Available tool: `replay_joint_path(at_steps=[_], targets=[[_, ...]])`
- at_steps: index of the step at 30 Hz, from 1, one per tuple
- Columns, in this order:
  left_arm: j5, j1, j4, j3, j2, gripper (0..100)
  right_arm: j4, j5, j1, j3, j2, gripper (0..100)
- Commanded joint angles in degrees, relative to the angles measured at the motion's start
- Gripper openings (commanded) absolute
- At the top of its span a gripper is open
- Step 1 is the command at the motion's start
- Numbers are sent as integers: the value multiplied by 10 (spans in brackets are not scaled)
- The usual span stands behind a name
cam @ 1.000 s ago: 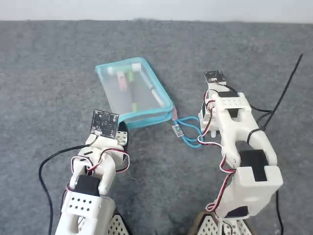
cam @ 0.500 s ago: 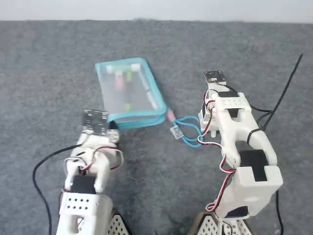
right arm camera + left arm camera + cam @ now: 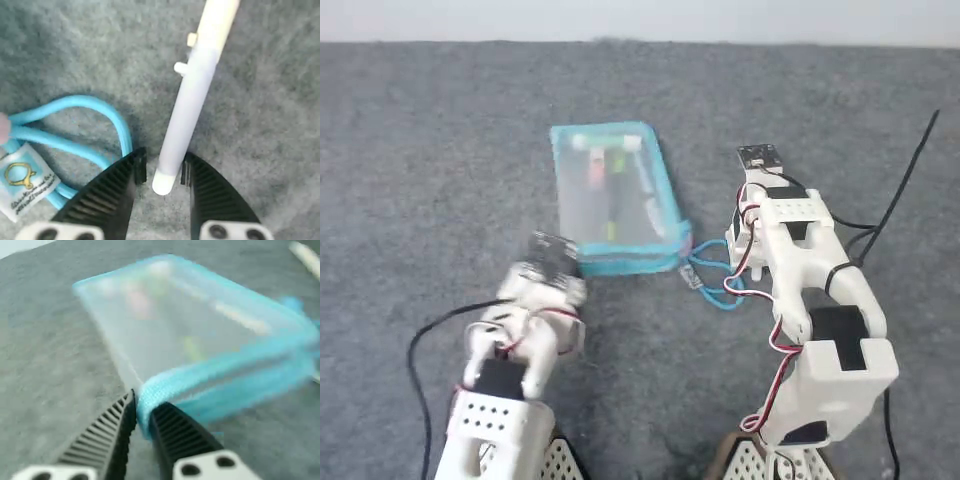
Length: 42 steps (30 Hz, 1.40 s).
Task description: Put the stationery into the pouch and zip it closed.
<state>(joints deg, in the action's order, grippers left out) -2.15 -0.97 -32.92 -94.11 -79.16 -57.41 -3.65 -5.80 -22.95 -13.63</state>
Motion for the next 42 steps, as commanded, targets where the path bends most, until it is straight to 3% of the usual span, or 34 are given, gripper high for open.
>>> replay_joint_path(at_steps=[1, 7, 10, 13, 21, 32, 36, 42], targets=[[55, -86, 18, 44, -9, 12, 13, -4, 5, 19, -13, 124], [6, 11, 13, 24, -9, 12, 12, -4, 6, 19, -13, 123], [4, 10, 13, 24, -9, 12, 11, 0, 6, 19, -13, 100], [4, 12, 13, 23, -9, 12, 12, 27, 15, 19, -11, 2], [4, 15, 17, 22, -9, 12, -37, 22, 44, 18, 34, 7], [6, 15, 44, 10, -9, 12, -23, -54, 21, -231, 475, 7], [5, 15, 71, -3, -9, 12, -62, -128, -53, -310, 647, 7], [5, 15, 70, -4, -9, 12, -220, -229, -163, -322, 828, 7]])
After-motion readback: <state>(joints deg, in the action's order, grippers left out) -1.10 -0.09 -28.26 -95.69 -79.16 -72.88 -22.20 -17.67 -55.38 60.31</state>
